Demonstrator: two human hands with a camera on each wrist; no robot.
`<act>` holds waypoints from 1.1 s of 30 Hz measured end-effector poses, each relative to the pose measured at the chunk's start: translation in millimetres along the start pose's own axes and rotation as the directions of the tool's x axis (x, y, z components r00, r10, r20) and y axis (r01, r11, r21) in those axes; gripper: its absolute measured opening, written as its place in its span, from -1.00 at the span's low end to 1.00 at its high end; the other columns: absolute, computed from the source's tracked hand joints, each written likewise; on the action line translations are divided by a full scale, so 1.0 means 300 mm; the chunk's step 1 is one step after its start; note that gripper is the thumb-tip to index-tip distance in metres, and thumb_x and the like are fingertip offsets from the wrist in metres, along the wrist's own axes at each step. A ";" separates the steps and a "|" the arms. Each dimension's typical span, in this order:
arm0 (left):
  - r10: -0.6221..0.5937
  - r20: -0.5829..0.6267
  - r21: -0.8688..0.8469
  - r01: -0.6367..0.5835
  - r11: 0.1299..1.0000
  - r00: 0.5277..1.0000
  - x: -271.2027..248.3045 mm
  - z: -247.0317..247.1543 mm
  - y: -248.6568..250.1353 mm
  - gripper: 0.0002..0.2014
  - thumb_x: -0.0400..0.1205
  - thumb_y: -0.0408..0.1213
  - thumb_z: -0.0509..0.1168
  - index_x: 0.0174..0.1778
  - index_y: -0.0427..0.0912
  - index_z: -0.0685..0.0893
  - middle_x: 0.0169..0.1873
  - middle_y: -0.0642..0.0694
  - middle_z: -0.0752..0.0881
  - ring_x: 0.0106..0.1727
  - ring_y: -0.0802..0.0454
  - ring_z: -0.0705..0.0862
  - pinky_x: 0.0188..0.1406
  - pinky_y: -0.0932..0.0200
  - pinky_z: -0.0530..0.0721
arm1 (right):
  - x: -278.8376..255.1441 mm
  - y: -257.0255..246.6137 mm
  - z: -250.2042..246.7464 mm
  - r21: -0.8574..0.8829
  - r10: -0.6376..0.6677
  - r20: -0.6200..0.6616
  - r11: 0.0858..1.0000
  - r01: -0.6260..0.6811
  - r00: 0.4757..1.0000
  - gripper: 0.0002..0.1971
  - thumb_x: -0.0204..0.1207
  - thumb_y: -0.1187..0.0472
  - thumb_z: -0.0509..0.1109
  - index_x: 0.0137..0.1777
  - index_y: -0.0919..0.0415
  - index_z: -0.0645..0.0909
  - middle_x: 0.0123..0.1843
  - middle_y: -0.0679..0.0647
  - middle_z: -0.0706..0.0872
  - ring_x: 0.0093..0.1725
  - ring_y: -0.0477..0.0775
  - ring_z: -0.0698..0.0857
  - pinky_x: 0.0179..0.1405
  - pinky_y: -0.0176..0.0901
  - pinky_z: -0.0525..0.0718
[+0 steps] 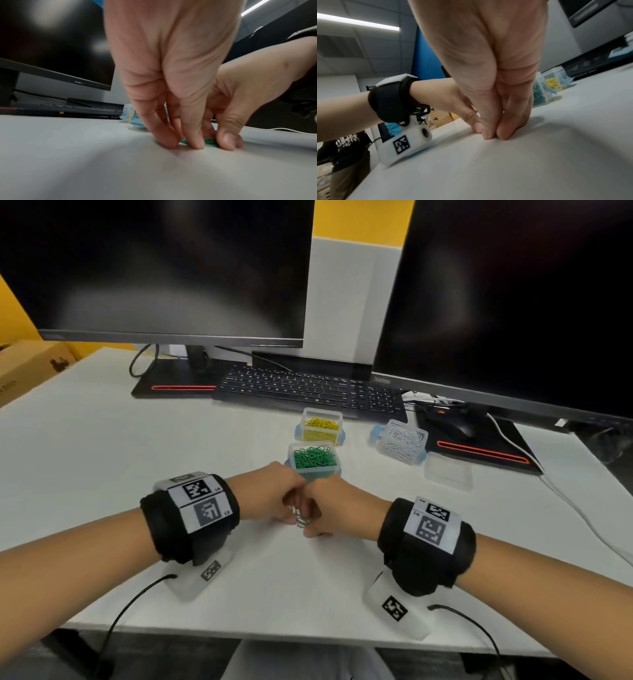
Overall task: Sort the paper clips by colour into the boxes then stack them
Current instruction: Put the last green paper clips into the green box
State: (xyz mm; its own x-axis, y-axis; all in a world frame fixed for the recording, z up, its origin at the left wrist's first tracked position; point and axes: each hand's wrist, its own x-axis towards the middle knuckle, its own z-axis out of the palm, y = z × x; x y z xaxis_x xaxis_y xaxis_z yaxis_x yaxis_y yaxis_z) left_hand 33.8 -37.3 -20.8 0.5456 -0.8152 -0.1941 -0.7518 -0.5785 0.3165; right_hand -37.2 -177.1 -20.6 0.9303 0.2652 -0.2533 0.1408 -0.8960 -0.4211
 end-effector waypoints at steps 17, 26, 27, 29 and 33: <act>0.043 0.053 0.159 -0.051 0.986 0.998 -0.026 0.010 0.055 -0.90 0.65 -0.16 0.27 -0.05 -0.10 0.62 -0.23 0.05 0.58 -0.20 0.12 0.51 -0.27 0.26 0.40 | -0.057 0.088 -0.034 -0.058 -0.004 0.036 0.998 0.006 0.999 -0.88 0.44 0.31 0.44 -0.11 0.12 0.57 -0.16 -0.04 0.63 -0.21 -0.04 0.56 -0.20 -0.32 0.53; -0.150 -0.471 -0.256 0.028 0.966 0.869 0.065 -0.150 0.030 -0.86 0.56 -0.20 0.43 -0.09 -0.19 0.71 -0.21 -0.05 0.74 -0.18 0.06 0.70 -0.19 0.28 0.66 | 0.051 0.135 -0.265 0.359 0.132 -0.345 0.933 0.000 0.929 -0.89 0.50 0.30 0.49 -0.08 0.13 0.61 -0.18 0.10 0.75 -0.33 -0.08 0.70 -0.27 -0.31 0.69; -0.173 -0.451 -0.262 0.055 0.963 0.876 0.086 -0.145 0.026 -0.83 0.54 -0.18 0.45 -0.08 -0.21 0.72 -0.19 -0.08 0.75 -0.18 0.05 0.70 -0.18 0.25 0.67 | 0.066 0.136 -0.268 0.389 0.152 -0.303 0.921 -0.024 0.941 -0.87 0.49 0.27 0.52 -0.02 0.18 0.64 -0.16 0.14 0.78 -0.30 -0.04 0.73 -0.20 -0.25 0.72; -0.205 -0.430 -0.272 0.090 0.958 0.879 0.108 -0.129 0.009 -0.75 0.52 -0.09 0.46 -0.06 -0.20 0.73 -0.18 -0.03 0.73 -0.22 0.13 0.65 -0.25 0.34 0.61 | 0.069 0.158 -0.269 0.380 0.157 -0.257 0.924 -0.050 0.954 -0.75 0.47 0.15 0.54 0.10 0.19 0.66 -0.09 0.12 0.81 -0.22 0.01 0.78 -0.08 -0.15 0.76; -0.223 -0.351 -0.244 0.141 0.959 0.909 0.094 -0.119 -0.033 -0.49 0.47 0.07 0.46 0.25 -0.10 0.59 0.05 0.05 0.62 -0.07 0.19 0.58 -0.19 0.37 0.52 | -0.054 0.317 -0.338 0.260 0.262 -0.436 0.953 -0.158 0.861 -0.82 0.51 0.05 0.47 0.05 0.08 0.71 -0.02 -0.03 0.78 -0.05 -0.02 0.75 -0.01 -0.14 0.73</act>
State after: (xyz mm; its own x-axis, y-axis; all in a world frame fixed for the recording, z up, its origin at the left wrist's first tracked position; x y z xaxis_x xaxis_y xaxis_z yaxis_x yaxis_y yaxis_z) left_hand 70.0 -53.7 3.7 0.7941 -0.6027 0.0790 -0.5537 -0.6636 0.5031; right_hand -4.4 -302.8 31.8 0.9855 -0.1616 0.0518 -0.1008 -0.8029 -0.5875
